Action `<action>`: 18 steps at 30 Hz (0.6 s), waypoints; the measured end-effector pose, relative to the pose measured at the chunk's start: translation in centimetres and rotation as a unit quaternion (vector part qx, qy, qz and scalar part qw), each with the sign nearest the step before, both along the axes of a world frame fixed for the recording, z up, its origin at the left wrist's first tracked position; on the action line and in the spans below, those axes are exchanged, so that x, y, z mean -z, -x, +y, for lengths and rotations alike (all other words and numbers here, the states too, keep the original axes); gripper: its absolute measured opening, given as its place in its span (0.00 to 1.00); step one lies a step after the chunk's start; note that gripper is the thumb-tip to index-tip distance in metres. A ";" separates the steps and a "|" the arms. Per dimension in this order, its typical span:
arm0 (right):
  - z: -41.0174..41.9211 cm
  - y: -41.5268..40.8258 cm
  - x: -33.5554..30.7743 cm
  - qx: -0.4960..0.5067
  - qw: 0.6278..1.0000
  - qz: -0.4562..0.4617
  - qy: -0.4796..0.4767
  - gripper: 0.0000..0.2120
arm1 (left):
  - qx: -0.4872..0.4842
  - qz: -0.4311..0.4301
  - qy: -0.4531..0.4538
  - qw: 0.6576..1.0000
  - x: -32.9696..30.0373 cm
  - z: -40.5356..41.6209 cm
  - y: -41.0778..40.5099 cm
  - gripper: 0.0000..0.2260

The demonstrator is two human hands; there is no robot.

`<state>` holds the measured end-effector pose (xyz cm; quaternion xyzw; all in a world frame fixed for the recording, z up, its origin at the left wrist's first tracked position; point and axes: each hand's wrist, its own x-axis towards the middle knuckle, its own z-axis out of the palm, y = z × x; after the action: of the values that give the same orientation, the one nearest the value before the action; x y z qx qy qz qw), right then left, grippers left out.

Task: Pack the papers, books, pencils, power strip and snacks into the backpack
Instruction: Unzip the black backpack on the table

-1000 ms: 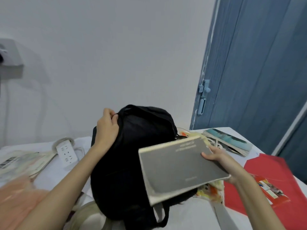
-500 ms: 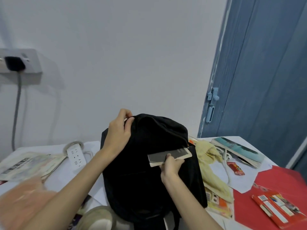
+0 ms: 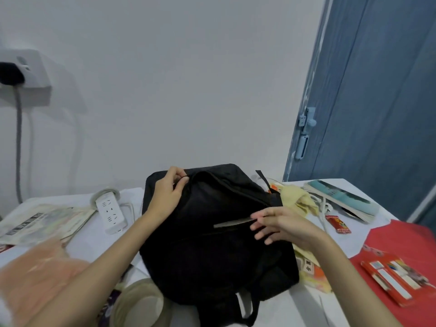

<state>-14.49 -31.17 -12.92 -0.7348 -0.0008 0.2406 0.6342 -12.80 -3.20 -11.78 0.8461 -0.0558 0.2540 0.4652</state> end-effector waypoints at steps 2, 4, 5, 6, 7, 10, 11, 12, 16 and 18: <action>1.1 2.0 0.4 -0.042 0.989 -0.125 0.061 0.06 | -0.008 0.020 -0.017 1.000 1.1 0.8 0.4 0.08; 2.6 2.5 1.6 0.025 0.929 -0.326 0.172 0.10 | -0.029 0.022 -0.049 0.998 2.0 1.8 1.2 0.06; 3.4 2.2 2.0 0.059 0.865 -0.427 0.256 0.16 | -0.037 0.021 -0.058 0.997 2.3 2.2 1.7 0.05; 4.2 1.8 2.3 0.069 0.795 -0.504 0.332 0.25 | -0.041 0.025 -0.066 0.997 2.5 2.5 2.4 0.04; 4.9 1.3 2.5 0.057 0.740 -0.544 0.390 0.34 | -0.040 0.029 -0.072 0.996 2.6 2.6 3.0 0.05; 6.9 -0.8 2.9 -0.039 0.689 -0.526 0.497 0.53 | -0.043 0.027 -0.097 0.994 2.4 2.9 5.4 0.06; 7.4 -1.6 3.1 -0.058 0.697 -0.491 0.520 0.56 | -0.049 0.031 -0.105 0.993 2.2 3.3 6.4 0.06; 7.8 -2.4 3.3 -0.064 0.704 -0.462 0.536 0.56 | -0.050 0.044 -0.115 0.991 1.9 3.7 7.5 0.09; 8.8 -4.7 3.1 -0.030 0.709 -0.502 0.494 0.37 | 0.053 0.233 -0.186 0.953 0.8 5.0 12.5 0.18; 9.6 -5.6 1.9 0.011 0.726 -0.527 0.441 0.29 | 0.077 0.337 -0.246 0.905 1.1 4.6 14.6 0.18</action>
<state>-8.85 -21.56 -14.82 -0.9402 -0.2209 -0.2194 0.1383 -27.38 1.36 -12.87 0.9621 -0.0210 -0.1048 0.2511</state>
